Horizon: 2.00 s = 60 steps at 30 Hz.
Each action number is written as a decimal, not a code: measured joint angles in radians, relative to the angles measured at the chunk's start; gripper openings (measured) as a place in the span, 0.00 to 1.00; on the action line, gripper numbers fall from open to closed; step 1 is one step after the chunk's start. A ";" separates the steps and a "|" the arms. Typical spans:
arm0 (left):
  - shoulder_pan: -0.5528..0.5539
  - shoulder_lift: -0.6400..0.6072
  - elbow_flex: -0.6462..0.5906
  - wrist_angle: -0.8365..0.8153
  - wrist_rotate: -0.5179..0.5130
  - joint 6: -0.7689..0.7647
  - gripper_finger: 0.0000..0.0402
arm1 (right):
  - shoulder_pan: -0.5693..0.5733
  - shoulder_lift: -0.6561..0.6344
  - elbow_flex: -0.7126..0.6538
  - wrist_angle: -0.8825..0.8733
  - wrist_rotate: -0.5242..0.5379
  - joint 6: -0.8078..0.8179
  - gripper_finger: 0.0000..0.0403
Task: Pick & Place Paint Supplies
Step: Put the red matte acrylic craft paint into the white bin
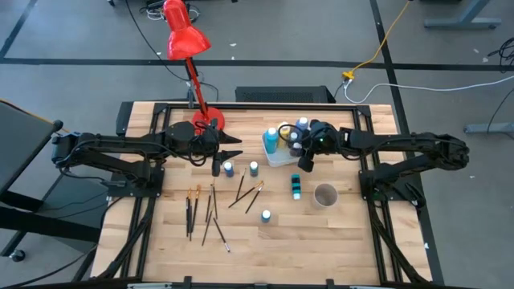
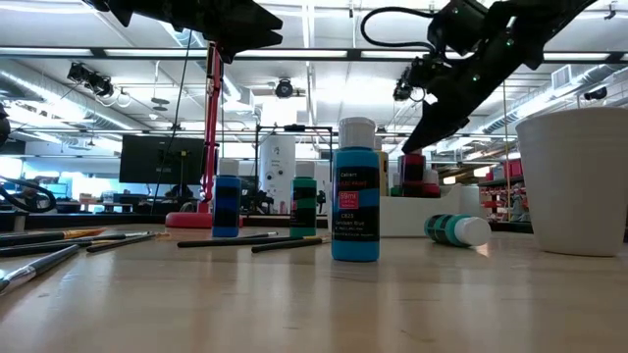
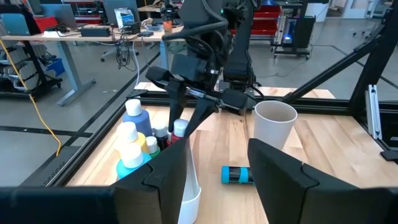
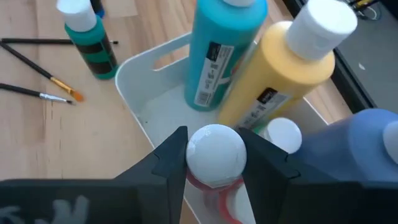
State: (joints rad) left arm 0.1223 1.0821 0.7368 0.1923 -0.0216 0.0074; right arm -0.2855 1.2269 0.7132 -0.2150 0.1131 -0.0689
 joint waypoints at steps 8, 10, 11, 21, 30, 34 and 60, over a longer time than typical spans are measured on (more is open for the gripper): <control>0.000 0.000 0.000 0.000 0.000 0.000 0.44 | -0.001 -0.016 0.000 -0.049 0.060 0.014 0.29; 0.000 0.000 0.000 0.000 0.000 0.000 0.44 | -0.004 -0.016 0.000 -0.060 0.060 0.032 0.29; 0.000 0.000 0.000 0.000 0.000 0.000 0.44 | -0.004 -0.016 0.000 -0.066 0.057 0.043 0.31; 0.000 0.000 0.000 -0.001 0.000 -0.003 0.44 | -0.003 -0.014 0.000 -0.084 0.054 0.070 0.29; 0.000 0.000 0.000 -0.001 0.000 -0.004 0.44 | -0.004 0.067 -0.025 -0.012 0.059 0.052 0.34; 0.000 0.000 0.000 -0.001 0.000 -0.004 0.44 | -0.007 0.083 -0.028 0.018 0.087 0.037 0.29; 0.000 0.000 0.000 -0.001 0.000 -0.001 0.44 | -0.101 0.158 -0.028 0.153 0.107 -0.031 0.39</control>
State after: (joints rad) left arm 0.1224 1.0817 0.7368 0.1917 -0.0216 0.0067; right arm -0.3865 1.3853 0.6853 -0.0624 0.2203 -0.0994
